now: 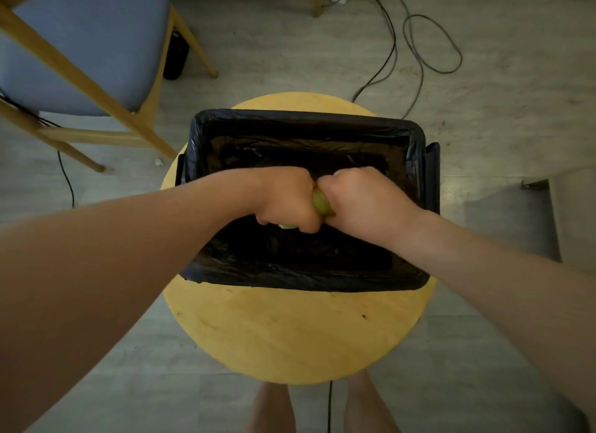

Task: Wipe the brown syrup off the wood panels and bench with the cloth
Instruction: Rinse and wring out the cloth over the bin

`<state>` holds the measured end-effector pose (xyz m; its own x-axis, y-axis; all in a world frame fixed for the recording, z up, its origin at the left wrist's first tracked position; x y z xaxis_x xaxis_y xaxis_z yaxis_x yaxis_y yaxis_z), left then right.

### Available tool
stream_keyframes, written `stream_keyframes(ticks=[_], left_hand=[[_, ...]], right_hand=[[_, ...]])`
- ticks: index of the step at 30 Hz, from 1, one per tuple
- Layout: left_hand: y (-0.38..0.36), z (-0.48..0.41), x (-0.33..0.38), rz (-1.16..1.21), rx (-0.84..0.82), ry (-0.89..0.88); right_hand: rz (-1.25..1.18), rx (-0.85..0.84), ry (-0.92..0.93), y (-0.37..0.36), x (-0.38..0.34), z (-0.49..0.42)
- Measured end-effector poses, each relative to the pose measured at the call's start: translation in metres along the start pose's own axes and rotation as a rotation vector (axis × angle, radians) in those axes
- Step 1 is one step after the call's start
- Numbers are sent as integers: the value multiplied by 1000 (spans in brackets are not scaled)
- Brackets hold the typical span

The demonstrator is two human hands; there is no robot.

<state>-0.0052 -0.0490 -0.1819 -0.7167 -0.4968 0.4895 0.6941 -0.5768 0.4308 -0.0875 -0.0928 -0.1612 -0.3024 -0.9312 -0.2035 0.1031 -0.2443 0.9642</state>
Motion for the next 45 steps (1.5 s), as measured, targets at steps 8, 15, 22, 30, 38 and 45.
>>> stream_keyframes(ticks=[8,15,22,30,38,45], left_hand=[[-8,5,-12,373,61,-46],[-21,22,-26,1115,-21,-76],[-31,12,-18,1225,135,-71],[-23,3,-31,906,279,20],[-8,8,-23,578,201,66],[-12,20,11,914,-230,-68]], right_hand=[[-26,-16,-143,1,3,2],[-1294,-243,-635,-30,14,14],[-1914,-137,-852,-45,-9,14],[-1387,-350,-757,-38,16,14],[-272,-259,-20,5,2,11],[-133,120,176,23,-6,9]])
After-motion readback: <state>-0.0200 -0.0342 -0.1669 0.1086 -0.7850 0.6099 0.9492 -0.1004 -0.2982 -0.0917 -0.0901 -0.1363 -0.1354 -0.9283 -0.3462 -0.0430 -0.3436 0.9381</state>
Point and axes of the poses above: each hand's wrist, its own z-axis away from the middle knuckle, its own y-axis out of the back of the hand, x = y × z, the point moved 7 cm from there along -z, towards the middle knuckle, and after that the axes turned 6 degrees about z, right-handed, at the moved point
